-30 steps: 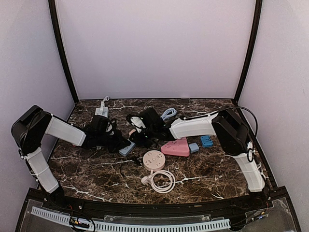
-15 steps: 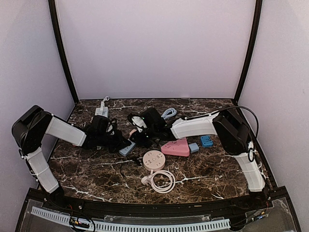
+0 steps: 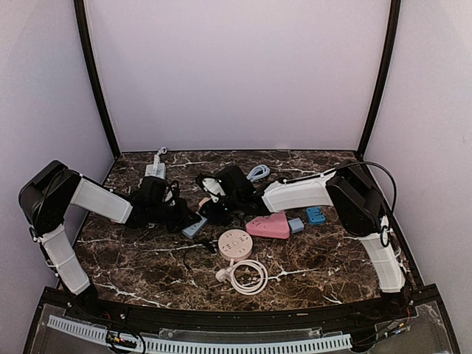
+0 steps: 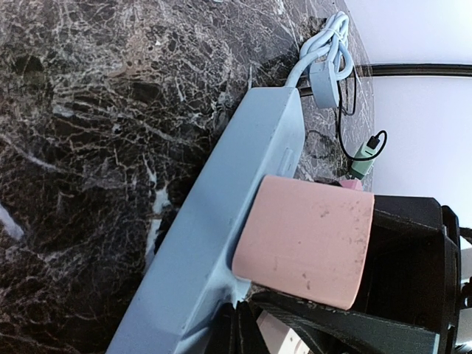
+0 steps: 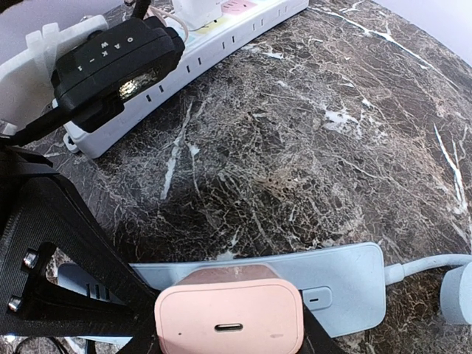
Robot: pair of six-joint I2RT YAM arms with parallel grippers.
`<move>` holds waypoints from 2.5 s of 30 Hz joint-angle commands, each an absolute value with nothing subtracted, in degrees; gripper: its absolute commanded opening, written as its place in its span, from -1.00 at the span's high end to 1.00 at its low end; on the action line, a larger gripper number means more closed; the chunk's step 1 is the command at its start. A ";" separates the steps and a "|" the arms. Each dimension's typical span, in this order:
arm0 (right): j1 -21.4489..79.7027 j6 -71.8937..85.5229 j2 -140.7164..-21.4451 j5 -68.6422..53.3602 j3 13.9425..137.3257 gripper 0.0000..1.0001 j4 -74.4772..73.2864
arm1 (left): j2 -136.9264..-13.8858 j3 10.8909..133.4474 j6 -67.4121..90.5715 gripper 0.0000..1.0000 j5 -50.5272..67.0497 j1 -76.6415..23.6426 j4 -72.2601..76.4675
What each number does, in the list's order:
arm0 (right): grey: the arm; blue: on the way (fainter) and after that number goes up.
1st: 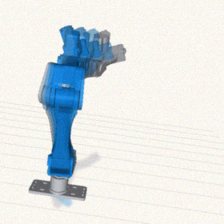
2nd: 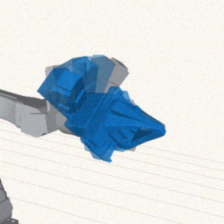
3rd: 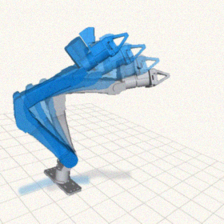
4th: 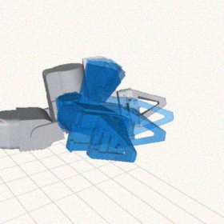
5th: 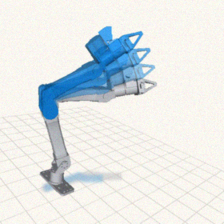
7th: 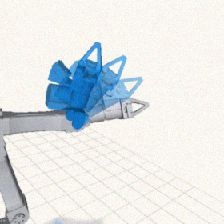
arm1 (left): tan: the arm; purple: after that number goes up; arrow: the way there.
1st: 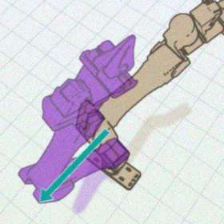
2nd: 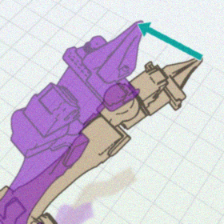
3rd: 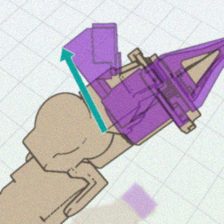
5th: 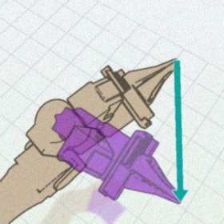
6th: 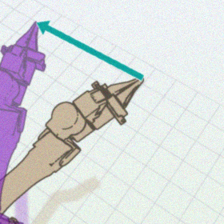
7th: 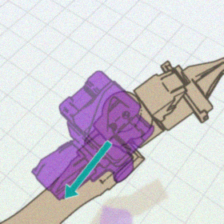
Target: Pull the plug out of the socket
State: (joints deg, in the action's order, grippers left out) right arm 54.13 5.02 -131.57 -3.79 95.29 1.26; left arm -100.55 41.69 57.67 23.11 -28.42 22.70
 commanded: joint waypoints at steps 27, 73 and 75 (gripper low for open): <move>54.00 5.43 -126.37 -2.08 102.24 0.67 2.86 | -103.02 35.74 58.17 1.00 14.80 -27.70 8.68; 46.81 15.74 -114.41 1.93 97.14 0.72 -17.77 | -98.80 46.97 50.44 1.00 12.00 -26.80 -5.76; 44.67 18.27 -112.08 2.37 94.87 0.72 -20.72 | -97.66 48.69 49.21 1.00 12.04 -26.88 -6.96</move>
